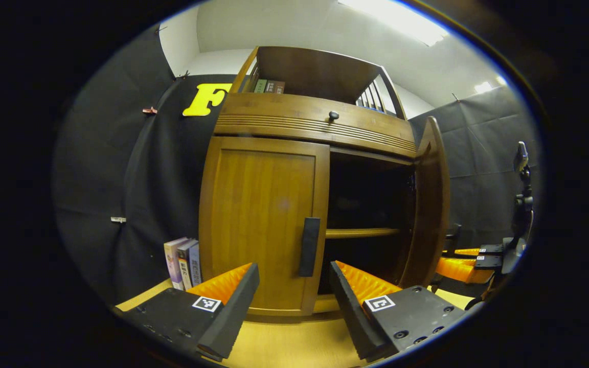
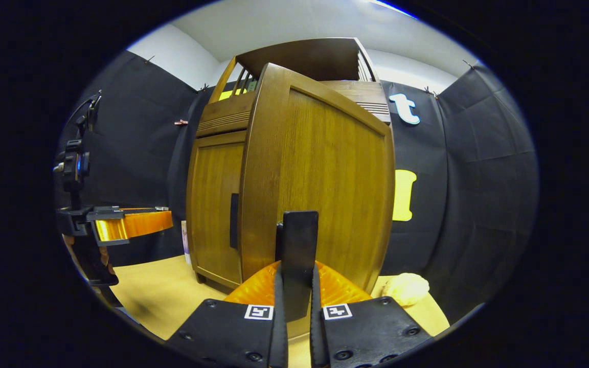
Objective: Open the right door of the double-door shoe cabinet with the right hand, and open the left door with the left hand.
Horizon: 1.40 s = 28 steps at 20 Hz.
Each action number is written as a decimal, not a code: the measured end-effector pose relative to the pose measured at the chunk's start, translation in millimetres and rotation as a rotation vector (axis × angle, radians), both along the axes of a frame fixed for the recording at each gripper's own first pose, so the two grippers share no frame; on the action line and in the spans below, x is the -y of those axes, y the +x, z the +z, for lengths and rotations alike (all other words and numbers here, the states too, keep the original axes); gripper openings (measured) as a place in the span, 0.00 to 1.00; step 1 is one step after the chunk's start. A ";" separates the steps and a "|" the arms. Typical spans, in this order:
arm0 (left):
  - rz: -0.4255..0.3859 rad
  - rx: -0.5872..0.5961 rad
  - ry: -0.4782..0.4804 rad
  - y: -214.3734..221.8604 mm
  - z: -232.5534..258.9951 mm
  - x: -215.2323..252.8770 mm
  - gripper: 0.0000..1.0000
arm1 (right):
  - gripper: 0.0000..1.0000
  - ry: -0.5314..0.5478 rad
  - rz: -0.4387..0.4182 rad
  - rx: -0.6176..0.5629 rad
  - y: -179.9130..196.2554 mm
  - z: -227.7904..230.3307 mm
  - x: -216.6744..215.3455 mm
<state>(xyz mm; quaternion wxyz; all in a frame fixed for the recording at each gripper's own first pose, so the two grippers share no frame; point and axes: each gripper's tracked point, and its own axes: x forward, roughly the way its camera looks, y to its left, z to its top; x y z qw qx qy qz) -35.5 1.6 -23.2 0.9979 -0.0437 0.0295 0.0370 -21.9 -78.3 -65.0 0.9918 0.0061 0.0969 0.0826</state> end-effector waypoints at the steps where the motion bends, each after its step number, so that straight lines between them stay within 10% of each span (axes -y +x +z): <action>1: -0.004 -0.005 -0.002 3.4 -3.2 2.2 0.87 | 0.20 -0.006 -0.004 0.001 -2.6 1.0 3.6; 18: -0.035 0.034 0.118 106.3 -30.2 11.9 0.87 | 0.19 -0.184 -0.189 -0.016 -37.8 8.2 99.0; 28: 0.033 0.050 0.158 166.3 -45.8 13.9 0.82 | 0.08 -0.081 -0.266 -0.023 -46.7 7.7 132.8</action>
